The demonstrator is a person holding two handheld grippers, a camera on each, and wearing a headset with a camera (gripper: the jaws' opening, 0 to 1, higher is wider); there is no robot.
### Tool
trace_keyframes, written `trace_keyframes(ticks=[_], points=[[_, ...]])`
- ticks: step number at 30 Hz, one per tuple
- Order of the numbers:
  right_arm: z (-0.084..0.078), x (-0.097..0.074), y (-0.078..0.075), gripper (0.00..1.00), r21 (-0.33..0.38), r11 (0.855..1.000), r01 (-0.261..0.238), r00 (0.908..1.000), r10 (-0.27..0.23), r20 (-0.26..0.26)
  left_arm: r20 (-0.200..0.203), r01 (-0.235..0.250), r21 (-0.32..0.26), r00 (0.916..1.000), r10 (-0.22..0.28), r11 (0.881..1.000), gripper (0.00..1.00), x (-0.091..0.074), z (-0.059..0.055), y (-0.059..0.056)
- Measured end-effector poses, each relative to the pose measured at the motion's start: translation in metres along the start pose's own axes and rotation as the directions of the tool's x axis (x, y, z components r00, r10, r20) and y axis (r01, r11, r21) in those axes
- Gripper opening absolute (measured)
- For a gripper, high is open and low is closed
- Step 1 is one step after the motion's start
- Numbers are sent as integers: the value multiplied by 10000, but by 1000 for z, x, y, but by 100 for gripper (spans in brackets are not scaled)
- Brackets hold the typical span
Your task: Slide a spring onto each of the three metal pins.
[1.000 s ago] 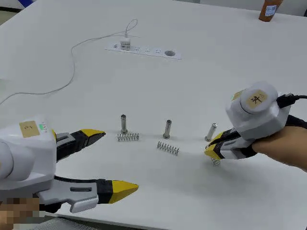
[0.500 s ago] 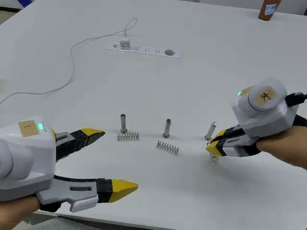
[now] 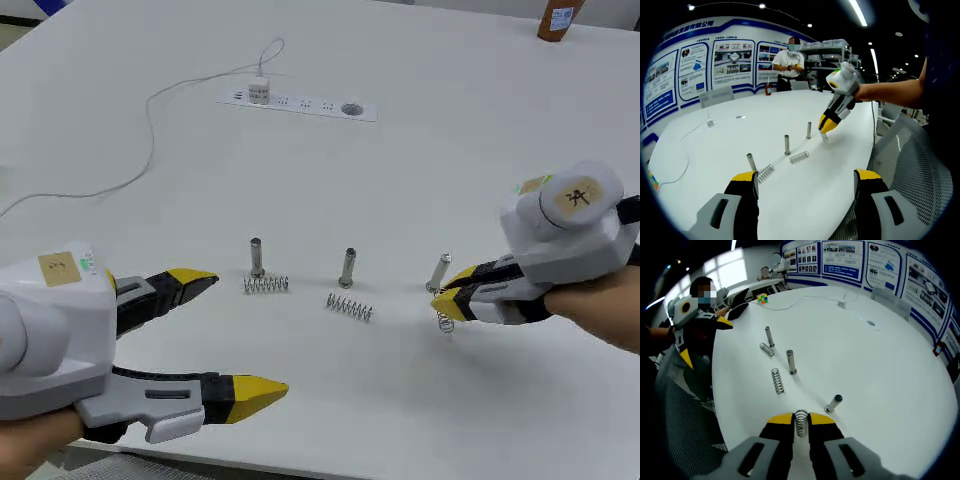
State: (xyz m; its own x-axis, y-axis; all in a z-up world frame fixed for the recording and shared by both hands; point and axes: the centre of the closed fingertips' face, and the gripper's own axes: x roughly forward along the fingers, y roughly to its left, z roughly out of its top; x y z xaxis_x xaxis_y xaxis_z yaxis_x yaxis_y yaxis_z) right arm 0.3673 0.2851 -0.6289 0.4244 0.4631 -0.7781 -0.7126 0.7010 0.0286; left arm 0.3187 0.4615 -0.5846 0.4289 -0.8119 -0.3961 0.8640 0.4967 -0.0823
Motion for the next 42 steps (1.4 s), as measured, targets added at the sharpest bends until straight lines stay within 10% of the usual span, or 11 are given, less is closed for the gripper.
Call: trace_keyframes(ticks=[16,42], points=[[29,-18,-10,12,548,9985,77,9822,-178,1869,-42,-13,11,10000,13,10000,80,0,-1,0],[49,-32,-45,12,992,9872,1248,9124,-1535,3795,-92,-48,-32,9999,48,10000,80,1,-2,-2]])
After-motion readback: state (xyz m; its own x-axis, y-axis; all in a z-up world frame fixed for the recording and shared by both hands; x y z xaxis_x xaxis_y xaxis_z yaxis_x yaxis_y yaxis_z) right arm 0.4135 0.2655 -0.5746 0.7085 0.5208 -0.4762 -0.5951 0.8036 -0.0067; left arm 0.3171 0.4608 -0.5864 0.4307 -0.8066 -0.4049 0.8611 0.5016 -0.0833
